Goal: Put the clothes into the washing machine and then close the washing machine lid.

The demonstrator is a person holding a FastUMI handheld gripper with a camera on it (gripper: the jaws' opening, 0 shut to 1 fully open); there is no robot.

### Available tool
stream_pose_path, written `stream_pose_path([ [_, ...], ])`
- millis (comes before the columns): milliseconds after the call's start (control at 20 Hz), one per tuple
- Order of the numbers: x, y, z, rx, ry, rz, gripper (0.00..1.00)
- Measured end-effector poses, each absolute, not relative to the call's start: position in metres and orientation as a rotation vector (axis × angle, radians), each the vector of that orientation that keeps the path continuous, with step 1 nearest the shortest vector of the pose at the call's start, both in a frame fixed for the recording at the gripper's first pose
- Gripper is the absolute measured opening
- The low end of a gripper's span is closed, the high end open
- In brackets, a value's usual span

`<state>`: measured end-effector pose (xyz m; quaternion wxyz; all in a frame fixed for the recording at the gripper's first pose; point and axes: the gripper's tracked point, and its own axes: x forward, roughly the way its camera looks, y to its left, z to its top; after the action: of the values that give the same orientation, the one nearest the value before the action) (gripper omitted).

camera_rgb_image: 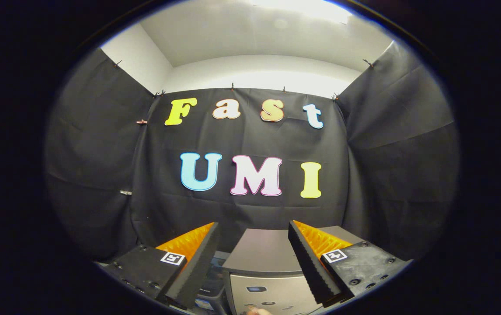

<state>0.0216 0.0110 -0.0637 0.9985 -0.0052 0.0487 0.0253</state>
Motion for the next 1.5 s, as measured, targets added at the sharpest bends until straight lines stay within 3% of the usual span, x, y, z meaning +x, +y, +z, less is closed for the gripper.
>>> stream_pose_path([
  [450,-0.007,0.015,-0.042,-0.028,0.047,0.047,0.96],
  [1500,-0.001,0.020,-0.059,0.001,0.100,0.057,0.96],
])
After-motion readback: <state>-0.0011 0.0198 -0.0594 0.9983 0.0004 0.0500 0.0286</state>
